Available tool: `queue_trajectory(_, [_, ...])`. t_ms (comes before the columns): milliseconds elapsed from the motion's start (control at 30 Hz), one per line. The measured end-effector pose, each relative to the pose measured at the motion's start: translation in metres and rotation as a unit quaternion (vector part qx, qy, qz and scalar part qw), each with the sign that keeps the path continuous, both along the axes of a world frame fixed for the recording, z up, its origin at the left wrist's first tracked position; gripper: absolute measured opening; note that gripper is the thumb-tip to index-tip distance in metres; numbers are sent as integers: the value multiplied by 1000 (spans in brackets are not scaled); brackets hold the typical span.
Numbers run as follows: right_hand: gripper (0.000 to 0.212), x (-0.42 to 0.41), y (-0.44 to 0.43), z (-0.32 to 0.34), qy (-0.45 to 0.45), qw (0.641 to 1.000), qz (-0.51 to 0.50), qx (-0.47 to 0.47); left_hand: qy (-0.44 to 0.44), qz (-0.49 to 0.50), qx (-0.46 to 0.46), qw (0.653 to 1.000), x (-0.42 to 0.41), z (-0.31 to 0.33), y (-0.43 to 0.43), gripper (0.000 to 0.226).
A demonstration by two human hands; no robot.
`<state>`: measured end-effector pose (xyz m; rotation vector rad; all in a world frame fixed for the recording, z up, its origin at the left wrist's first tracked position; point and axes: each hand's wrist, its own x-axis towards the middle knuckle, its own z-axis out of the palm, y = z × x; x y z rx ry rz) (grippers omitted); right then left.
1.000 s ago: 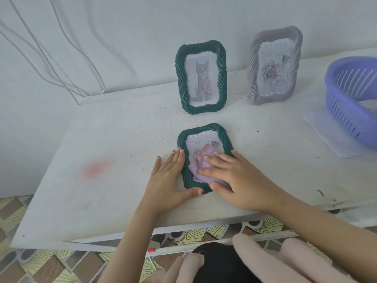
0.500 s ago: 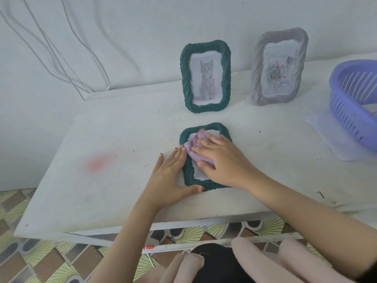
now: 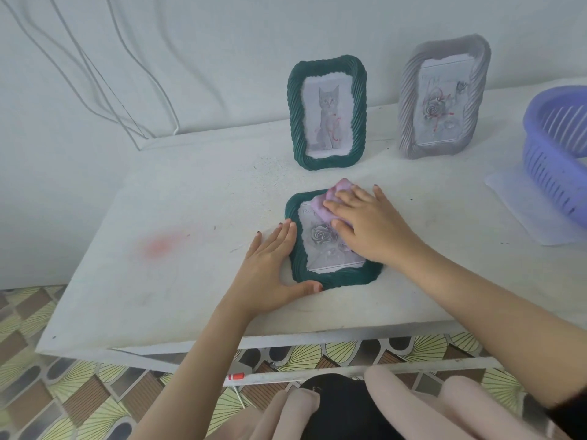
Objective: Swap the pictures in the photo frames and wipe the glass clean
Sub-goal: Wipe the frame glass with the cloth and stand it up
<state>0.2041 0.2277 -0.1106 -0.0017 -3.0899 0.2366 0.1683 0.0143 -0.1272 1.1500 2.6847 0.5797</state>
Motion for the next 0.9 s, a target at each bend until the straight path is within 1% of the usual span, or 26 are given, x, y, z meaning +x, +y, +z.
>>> queue_trajectory(67, [47, -9, -7, -3, -3, 1000, 17, -15, 0, 1, 5, 1000, 1, 0, 0, 113])
queue_trajectory(100, [44, -10, -12, -5, -2, 999, 26, -26, -1, 1, 7, 1000, 1, 1, 0, 113])
queue_trajectory(267, [44, 21, -30, -7, 2, 995, 64, -81, 1, 2, 5, 1000, 0, -1, 0, 111])
queue_trajectory(367, [49, 46, -30, -3, 3, 991, 77, -110, -7, 7, 11, 1000, -1, -2, 0, 113])
queue_trajectory(400, [45, 53, -28, -2, 7, 990, 74, -119, -11, 9, 15, 1000, -1, -2, 0, 113])
queue_trajectory(467, [37, 62, -23, -1, 22, 989, 43, -140, -17, 11, 21, 1000, -1, -2, 0, 114])
queue_trajectory(533, [37, 66, -19, 2, 13, 988, -13, -153, -24, 11, 30, 999, 0, 0, 0, 113])
queue_trajectory(600, [38, 65, -15, 0, 8, 988, -65, -141, -29, 5, 50, 998, 3, 2, 2, 108])
queue_trajectory(667, [35, 61, -13, -3, 48, 979, -99, -169, -14, -4, 89, 996, 9, 5, 6, 96])
queue_trajectory(733, [32, 57, -13, -3, 107, 960, -120, -230, -12, 3, 153, 988, 17, 8, 11, 80])
queue_trajectory(767, [32, 55, -14, -3, 137, 948, -124, -258, -31, 11, 188, 982, 21, 11, 14, 71])
queue_trajectory(833, [29, 52, -21, 3, 180, 928, -122, -303, -109, 26, 263, 958, 29, 20, 22, 54])
queue_trajectory(867, [29, 51, -26, 5, 195, 919, -116, -321, -165, 33, 305, 937, 31, 24, 26, 46])
queue_trajectory(900, [29, 50, -32, 7, 202, 912, -110, -340, -231, 43, 347, 908, 32, 30, 29, 38])
